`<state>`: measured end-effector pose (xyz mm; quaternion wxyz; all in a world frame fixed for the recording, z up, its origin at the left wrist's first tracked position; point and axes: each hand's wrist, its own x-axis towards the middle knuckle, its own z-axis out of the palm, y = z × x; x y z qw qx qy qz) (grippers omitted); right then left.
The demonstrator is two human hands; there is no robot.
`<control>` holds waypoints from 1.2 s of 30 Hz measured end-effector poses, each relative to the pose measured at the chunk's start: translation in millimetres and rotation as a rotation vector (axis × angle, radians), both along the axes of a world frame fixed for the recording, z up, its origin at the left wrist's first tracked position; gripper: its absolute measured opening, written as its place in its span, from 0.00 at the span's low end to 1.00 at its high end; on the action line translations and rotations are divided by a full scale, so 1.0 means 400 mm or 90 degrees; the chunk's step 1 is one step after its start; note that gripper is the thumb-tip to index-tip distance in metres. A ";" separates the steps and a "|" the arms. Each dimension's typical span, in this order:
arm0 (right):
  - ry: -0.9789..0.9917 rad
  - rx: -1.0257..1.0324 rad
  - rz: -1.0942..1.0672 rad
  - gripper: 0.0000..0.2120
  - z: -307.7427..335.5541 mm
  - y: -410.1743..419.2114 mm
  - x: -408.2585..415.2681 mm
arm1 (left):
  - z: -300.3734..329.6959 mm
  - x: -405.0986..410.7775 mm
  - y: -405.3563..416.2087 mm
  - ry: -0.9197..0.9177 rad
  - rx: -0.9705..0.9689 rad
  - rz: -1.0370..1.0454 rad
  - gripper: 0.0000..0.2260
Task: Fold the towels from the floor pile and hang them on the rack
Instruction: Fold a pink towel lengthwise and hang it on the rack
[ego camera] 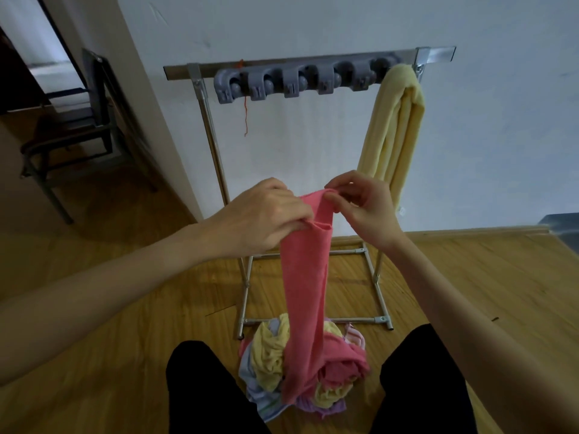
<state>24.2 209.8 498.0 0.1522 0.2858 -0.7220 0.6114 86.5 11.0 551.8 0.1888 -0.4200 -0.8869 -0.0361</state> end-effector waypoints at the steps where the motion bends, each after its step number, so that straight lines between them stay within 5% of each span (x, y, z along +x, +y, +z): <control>1: -0.009 -0.013 0.016 0.04 0.004 -0.001 0.007 | -0.004 -0.005 0.000 -0.002 0.019 0.016 0.14; 15: -0.057 -0.093 0.101 0.04 0.024 0.003 0.052 | -0.039 -0.015 0.022 0.044 0.244 0.086 0.15; 36: -0.200 -0.213 0.131 0.14 0.029 -0.005 0.063 | -0.037 -0.046 0.056 0.068 0.367 0.180 0.11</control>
